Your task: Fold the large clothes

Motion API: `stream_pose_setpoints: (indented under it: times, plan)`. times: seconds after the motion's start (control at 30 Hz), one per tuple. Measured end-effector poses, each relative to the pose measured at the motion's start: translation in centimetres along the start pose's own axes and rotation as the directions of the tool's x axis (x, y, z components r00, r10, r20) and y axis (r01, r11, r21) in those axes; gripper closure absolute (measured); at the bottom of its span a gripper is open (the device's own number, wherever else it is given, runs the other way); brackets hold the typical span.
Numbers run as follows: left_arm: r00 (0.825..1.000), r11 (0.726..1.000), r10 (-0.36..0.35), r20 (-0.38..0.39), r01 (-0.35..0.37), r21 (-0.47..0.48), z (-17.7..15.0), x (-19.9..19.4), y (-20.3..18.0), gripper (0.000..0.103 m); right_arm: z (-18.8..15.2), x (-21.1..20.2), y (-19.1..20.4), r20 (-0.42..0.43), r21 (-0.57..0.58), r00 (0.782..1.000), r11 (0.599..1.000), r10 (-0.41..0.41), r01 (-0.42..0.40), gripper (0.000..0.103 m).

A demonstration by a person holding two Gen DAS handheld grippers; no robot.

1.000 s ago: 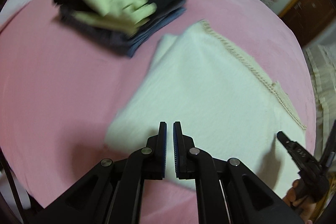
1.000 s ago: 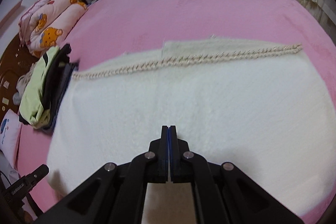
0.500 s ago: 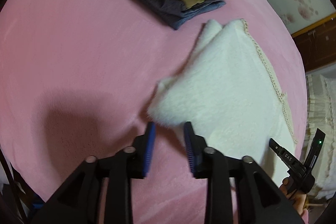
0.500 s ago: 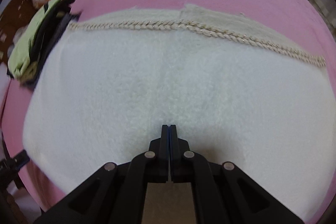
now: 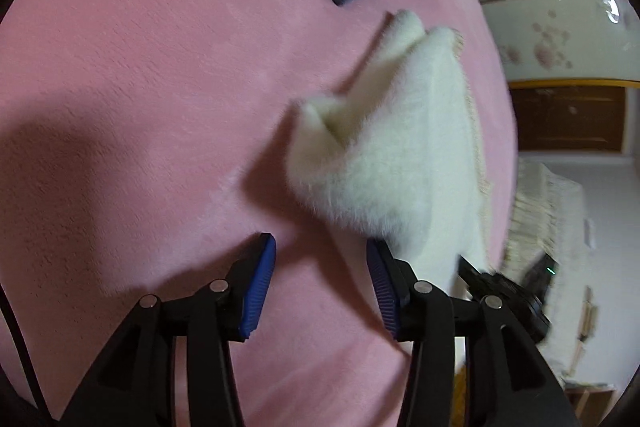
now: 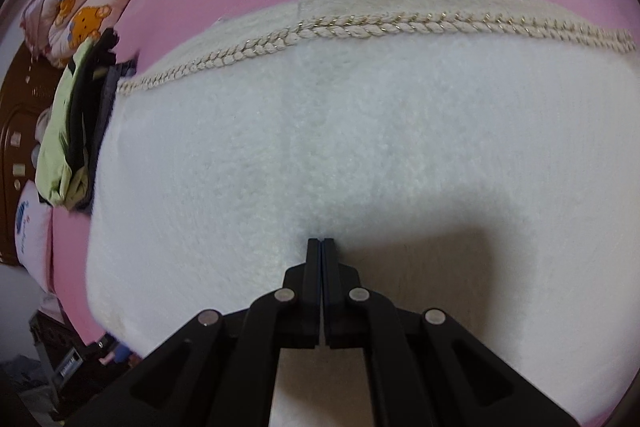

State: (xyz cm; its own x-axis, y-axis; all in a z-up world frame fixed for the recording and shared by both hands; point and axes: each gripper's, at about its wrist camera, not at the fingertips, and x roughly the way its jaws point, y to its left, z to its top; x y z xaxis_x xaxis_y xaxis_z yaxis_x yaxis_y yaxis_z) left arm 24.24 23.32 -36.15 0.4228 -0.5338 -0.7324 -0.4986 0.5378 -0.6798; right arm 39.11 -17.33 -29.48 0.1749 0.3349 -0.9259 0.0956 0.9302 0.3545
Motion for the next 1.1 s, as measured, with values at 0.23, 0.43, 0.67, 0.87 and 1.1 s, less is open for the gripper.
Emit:
stream_pose_setpoints:
  times: [0.23, 0.43, 0.67, 0.87, 1.1]
  plan:
    - [0.994, 0.993, -0.097, -0.045, 0.099, 0.058, 1.1, -0.4, 0.7, 0.041, -0.7, -0.5, -1.5, 0.029, 0.130, 0.999, 0.991, 0.038, -0.041, 0.103]
    - [0.986, 0.986, -0.157, -0.048, 0.159, 0.046, 4.6, 2.3, -0.2, 0.033, -1.5, -0.3, -1.4, 0.086, 0.233, 0.996, 0.972, 0.014, -0.034, 0.103]
    - [0.974, 0.973, -0.225, -0.031, 0.223, -0.061, 7.3, 5.0, -0.4, 0.033, -1.6, -0.1, -0.9, 0.114, 0.262, 0.993, 0.965, -0.011, -0.019, 0.103]
    - [0.976, 0.975, -0.214, -0.046, 0.210, -0.074, 7.1, 4.6, 0.5, 0.054, -1.6, 0.0, -0.5, 0.122, 0.265, 0.992, 0.964, -0.016, -0.017, 0.103]
    - [0.994, 0.994, -0.110, -0.023, 0.111, 0.019, 6.4, 2.4, -2.6, 0.075, -1.9, 0.0, -0.7, 0.146, 0.253, 0.989, 0.967, -0.002, -0.035, 0.103]
